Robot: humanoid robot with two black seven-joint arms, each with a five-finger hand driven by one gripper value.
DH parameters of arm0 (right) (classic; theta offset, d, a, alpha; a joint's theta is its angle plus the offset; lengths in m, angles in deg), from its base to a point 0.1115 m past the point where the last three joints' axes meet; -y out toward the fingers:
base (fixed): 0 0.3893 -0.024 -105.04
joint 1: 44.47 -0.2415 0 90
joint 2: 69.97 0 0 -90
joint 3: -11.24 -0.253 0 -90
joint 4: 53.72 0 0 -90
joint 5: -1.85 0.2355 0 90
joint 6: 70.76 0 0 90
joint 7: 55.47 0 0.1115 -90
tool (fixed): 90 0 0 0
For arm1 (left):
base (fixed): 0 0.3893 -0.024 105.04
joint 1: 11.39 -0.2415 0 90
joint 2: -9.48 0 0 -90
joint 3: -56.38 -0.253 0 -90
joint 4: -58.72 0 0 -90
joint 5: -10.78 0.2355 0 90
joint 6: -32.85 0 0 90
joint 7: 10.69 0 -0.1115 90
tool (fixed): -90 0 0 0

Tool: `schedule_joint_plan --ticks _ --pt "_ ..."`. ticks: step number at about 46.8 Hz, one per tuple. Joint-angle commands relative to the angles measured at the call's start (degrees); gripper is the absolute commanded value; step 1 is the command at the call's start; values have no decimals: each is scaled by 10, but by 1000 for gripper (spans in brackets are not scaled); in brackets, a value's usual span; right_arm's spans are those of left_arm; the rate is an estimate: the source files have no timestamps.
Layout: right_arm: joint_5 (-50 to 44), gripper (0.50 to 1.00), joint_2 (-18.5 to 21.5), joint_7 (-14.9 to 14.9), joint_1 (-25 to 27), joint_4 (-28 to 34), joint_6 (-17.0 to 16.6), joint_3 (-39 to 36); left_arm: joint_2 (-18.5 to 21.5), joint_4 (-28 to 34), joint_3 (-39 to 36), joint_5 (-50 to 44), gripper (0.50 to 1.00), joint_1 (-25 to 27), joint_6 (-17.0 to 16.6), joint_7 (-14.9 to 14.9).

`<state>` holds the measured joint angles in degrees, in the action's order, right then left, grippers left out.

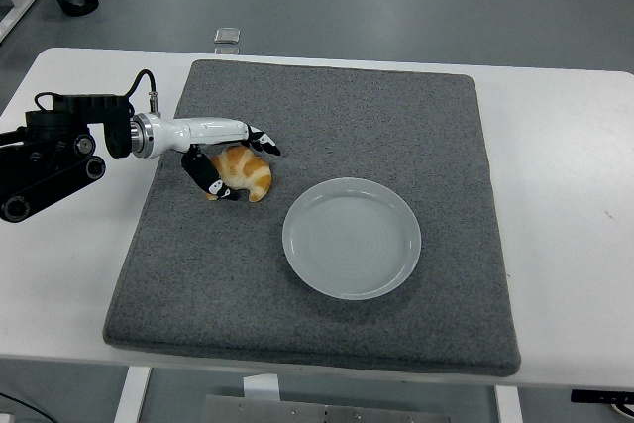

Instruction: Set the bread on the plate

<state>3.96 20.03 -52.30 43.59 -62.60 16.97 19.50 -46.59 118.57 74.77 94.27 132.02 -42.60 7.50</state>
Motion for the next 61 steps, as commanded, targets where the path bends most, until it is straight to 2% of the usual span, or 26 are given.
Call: schedule_joint_plan --ticks 1,12,15,18,22,40,61 --pt "0 932 0 0 0 0 0 0 0 0 0 4 861 0 -5 0" --pt "0 930 0 0 0 0 0 0 0 0 0 11 774 0 -8 1" --pt "0 930 0 0 0 0 0 0 0 0 0 12 686 0 -8 2" --pt "0 932 0 0 0 0 0 0 0 0 0 12 632 1 -10 2" --pt "0 932 0 0 0 0 0 0 0 0 -1 13 500 2 -18 3" --pt "0 932 0 0 0 0 0 0 0 2 0 23 500 5 -34 7" --pt "0 930 0 0 0 0 0 0 23 25 9 -19 500 112 -26 8"
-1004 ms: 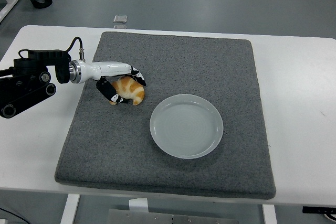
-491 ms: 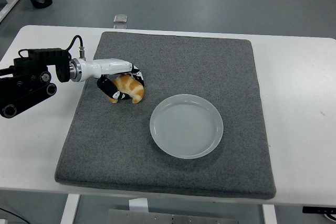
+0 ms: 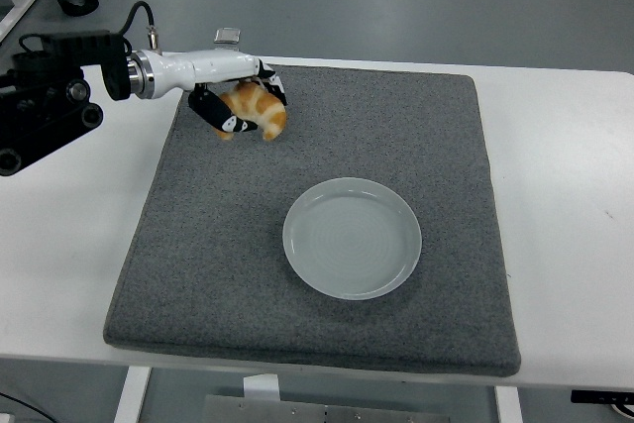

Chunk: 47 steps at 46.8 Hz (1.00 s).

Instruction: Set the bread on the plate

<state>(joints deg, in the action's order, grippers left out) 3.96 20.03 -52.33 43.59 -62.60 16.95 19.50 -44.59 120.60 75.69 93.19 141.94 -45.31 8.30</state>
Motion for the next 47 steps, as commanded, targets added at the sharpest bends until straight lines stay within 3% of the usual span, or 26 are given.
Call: schedule_joint_plan --ticks 1,27,47 --pt "0 930 0 0 0 0 0 0 5 6 -1 -11 500 17 2 0" --pt "0 932 0 0 0 0 0 0 16 45 -1 -34 500 76 13 0" --pt "0 932 0 0 0 0 0 0 -28 104 -1 -47 500 99 9 0"
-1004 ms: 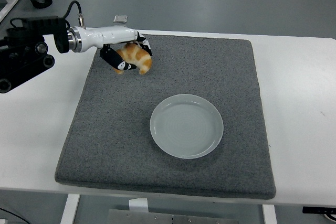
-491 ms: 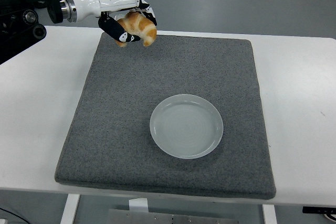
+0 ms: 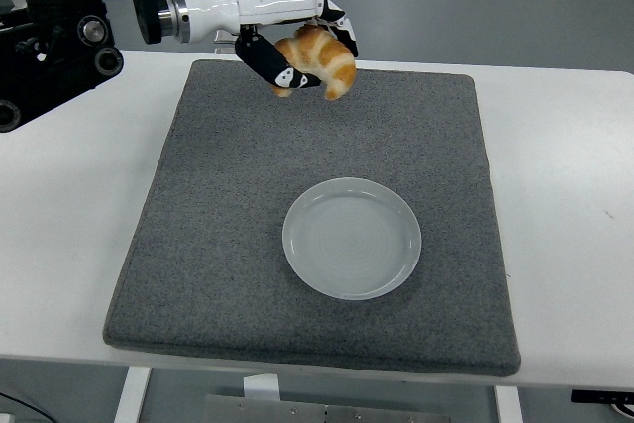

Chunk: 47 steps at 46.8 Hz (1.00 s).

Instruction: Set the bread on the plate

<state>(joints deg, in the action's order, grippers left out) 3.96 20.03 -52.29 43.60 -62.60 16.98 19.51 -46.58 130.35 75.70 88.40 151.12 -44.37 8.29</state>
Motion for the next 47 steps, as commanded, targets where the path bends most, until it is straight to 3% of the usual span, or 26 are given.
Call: schedule_joint_plan --ticks 1,33,47 --pt "0 932 0 0 0 0 0 0 -11 9 -1 1 500 9 0 0" --pt "0 932 0 0 -1 0 0 0 -132 31 -37 60 500 3 -3 26" --pt "0 930 0 0 -5 0 1 0 -160 22 -51 115 500 -49 -4 26"
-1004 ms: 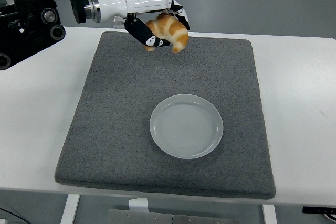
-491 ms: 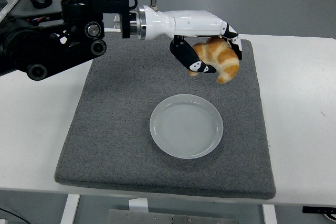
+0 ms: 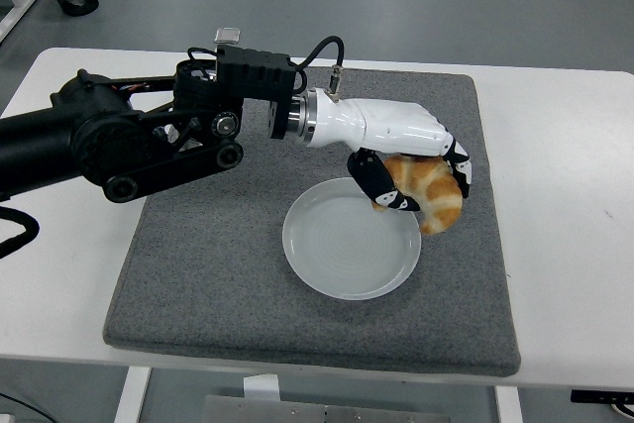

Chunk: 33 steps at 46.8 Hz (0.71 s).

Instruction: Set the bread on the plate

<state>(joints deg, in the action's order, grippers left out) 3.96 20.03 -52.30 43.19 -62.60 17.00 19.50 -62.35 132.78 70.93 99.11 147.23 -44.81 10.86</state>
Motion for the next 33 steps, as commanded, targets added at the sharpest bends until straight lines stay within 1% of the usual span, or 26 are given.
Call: schedule_joint_plan --ticks 1,10,20,26,33 --pt "0 930 0 0 -1 0 0 0 -2 -3 -4 10 500 -14 1 0" --pt "0 932 0 0 -1 0 0 0 -2 -10 -5 45 500 -47 1 1" --pt "0 932 0 0 -3 0 0 0 -2 -34 -5 89 500 -83 0 10" --pt "0 932 0 0 -3 0 0 0 -2 -43 -5 112 500 -96 -7 13" --pt "0 932 0 0 -3 0 0 0 -2 -55 -5 117 500 -102 -13 13"
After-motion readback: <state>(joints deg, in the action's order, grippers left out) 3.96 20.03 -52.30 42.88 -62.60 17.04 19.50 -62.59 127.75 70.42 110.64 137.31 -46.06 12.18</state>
